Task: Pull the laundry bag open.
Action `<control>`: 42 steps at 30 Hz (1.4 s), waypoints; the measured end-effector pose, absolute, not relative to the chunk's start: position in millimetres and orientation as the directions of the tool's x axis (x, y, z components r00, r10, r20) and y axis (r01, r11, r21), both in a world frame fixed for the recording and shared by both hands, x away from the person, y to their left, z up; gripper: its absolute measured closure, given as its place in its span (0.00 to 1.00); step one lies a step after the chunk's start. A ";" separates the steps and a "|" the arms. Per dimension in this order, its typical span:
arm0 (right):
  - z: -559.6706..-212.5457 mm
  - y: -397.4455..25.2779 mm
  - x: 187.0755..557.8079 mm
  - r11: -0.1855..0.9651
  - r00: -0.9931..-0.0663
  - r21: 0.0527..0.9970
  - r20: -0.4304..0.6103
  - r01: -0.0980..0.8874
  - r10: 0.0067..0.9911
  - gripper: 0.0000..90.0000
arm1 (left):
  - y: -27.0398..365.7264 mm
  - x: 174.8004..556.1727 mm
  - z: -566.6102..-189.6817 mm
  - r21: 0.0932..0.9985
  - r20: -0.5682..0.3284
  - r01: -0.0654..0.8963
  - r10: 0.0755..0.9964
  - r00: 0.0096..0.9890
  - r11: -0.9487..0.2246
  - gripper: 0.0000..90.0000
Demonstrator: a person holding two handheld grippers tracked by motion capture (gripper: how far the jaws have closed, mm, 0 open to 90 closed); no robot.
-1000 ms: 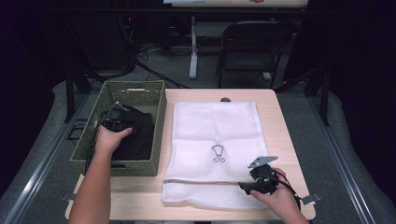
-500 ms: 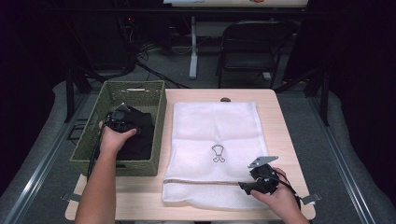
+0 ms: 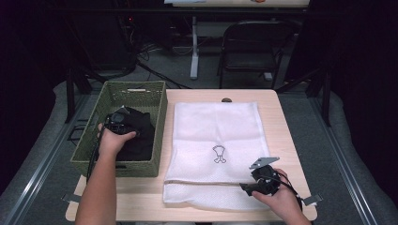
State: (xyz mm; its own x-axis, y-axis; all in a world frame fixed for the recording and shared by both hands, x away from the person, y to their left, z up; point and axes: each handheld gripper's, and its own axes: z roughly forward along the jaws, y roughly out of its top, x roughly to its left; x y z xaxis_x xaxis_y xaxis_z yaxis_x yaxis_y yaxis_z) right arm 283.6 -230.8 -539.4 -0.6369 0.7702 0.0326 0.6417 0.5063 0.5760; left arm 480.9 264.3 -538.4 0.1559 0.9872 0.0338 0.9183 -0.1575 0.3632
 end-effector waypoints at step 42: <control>-541.7 -228.7 284.9 0.512 -0.643 0.568 0.039 0.644 0.765 0.38 | 263.5 484.0 -547.0 0.326 0.002 0.941 0.995 0.097 -0.092 0.00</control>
State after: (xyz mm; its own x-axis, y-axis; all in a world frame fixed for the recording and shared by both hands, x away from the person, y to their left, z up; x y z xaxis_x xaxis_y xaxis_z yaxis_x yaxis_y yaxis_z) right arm 284.9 -228.7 -541.7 -0.6428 0.7650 0.0390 0.6441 0.5123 0.5680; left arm 484.0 263.5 -547.0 0.0970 0.9953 0.0022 0.9408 -0.0924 0.3262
